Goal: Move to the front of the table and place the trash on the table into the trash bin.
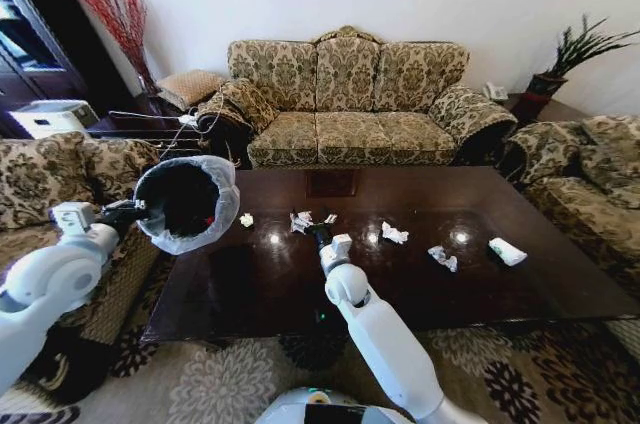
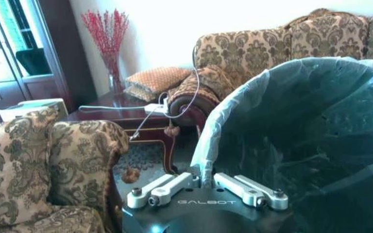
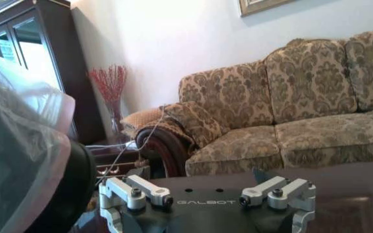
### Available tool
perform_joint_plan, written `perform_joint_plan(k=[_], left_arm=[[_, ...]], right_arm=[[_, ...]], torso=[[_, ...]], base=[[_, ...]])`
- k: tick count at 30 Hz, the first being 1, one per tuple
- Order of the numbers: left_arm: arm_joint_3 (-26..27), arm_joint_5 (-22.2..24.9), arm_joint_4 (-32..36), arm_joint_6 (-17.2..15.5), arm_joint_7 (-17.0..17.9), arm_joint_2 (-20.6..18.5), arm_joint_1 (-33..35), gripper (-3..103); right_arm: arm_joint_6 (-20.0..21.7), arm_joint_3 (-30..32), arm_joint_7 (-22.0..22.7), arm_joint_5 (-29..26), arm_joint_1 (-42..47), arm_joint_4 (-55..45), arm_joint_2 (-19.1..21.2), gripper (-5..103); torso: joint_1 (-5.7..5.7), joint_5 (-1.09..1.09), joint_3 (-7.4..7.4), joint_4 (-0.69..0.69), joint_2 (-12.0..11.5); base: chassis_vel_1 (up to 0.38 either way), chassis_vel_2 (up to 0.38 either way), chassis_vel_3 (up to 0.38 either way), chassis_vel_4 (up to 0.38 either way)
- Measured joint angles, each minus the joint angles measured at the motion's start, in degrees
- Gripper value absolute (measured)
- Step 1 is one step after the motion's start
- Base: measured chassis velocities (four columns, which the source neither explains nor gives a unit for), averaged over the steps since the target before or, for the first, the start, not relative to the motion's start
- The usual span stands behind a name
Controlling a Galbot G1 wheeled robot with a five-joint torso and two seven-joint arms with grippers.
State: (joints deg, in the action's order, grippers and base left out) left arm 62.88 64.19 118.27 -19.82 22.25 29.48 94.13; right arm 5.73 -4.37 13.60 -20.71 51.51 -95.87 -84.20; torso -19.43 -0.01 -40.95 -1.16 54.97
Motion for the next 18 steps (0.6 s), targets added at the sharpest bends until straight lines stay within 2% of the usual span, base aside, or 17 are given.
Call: perform_joint_plan(k=[9,18], left_arm=[[-0.32,-0.04,-0.05,0.00,-0.06,0.20,-0.22,0],[-0.64,-0.08,0.07,0.05,-0.30,0.30,-0.18,0]], right_arm=[[-0.14,0.33,0.67,-1.15,-0.06,0.27,0.73,100],[0.54,-0.31,0.66,-2.02,-1.58,3.58,-0.49,100]], torso=[[0.00,0.03,0.00,0.03,0.00],[-0.01,0.00,0.00,0.01,0.00]], base=[[0.069,0.054,-0.055,-0.066],[0.229,0.229,-0.227,-0.229]])
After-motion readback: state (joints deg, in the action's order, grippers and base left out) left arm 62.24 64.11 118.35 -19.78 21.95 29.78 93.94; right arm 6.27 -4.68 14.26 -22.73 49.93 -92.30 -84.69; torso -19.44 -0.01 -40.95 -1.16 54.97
